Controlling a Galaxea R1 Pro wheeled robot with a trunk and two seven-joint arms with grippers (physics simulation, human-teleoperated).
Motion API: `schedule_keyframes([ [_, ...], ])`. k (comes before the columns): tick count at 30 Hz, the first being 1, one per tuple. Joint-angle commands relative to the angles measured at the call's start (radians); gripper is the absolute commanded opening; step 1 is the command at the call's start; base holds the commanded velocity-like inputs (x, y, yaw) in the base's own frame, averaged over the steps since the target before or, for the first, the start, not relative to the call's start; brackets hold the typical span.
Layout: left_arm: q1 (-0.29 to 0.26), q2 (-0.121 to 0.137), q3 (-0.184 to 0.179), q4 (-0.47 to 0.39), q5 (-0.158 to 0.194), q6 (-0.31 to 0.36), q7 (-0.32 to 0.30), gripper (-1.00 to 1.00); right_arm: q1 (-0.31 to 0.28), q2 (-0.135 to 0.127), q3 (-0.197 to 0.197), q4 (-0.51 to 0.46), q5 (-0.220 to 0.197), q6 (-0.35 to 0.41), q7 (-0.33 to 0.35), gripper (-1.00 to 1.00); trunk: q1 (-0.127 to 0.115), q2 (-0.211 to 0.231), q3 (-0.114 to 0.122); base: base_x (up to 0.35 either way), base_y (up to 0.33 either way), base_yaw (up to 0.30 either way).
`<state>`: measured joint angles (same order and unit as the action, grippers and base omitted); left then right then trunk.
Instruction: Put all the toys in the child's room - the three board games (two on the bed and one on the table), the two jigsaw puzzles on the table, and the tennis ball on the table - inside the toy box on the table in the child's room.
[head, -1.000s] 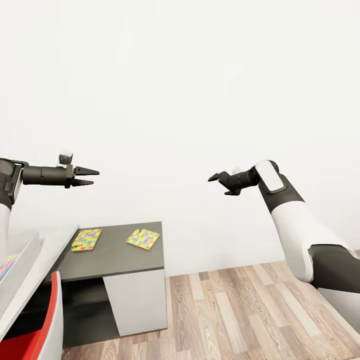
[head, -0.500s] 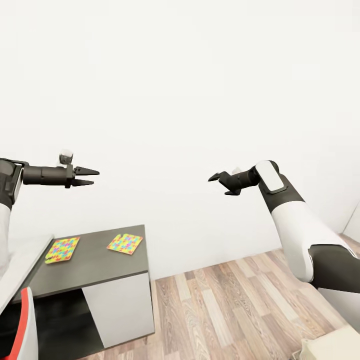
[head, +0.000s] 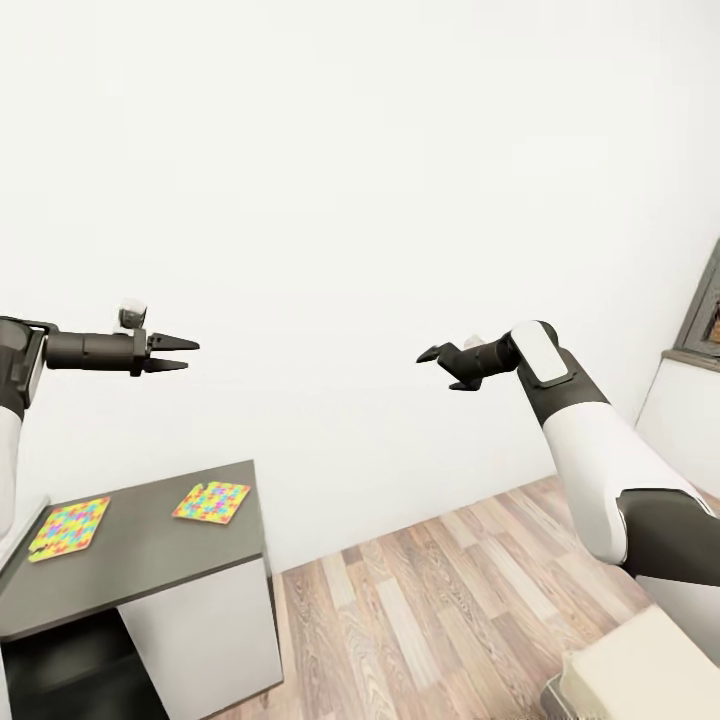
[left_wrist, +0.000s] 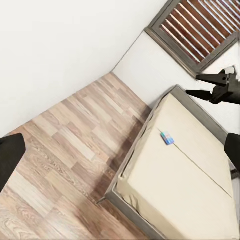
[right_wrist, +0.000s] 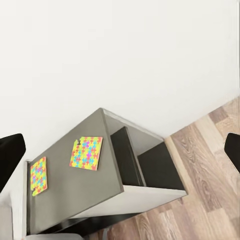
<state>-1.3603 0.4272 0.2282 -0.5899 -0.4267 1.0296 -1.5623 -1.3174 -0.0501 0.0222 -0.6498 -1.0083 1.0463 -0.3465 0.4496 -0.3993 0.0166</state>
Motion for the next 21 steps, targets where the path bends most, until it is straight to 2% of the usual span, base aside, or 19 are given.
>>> schedule_keyframes([
  [1, 0.0, -0.001, 0.003, -0.001, -0.011, 0.01, -0.008, 1.0, 0.0, -0.001, 0.002, -0.001, -0.01, 0.001, -0.009, 1.0, 0.0, -0.001, 0.001, 0.0, 0.0, -0.247],
  [16, 0.001, -0.013, 0.003, -0.001, -0.011, 0.01, -0.008, 1.0, 0.0, -0.002, 0.002, -0.001, -0.009, 0.001, -0.008, 1.0, 0.0, -0.001, 0.017, 0.0, 0.0, -0.245],
  [21, 0.002, -0.016, 0.003, 0.0, -0.011, 0.01, -0.008, 1.0, 0.0, -0.024, 0.003, -0.001, -0.01, 0.001, -0.007, 1.0, 0.0, -0.001, 0.022, 0.0, 0.0, -0.232],
])
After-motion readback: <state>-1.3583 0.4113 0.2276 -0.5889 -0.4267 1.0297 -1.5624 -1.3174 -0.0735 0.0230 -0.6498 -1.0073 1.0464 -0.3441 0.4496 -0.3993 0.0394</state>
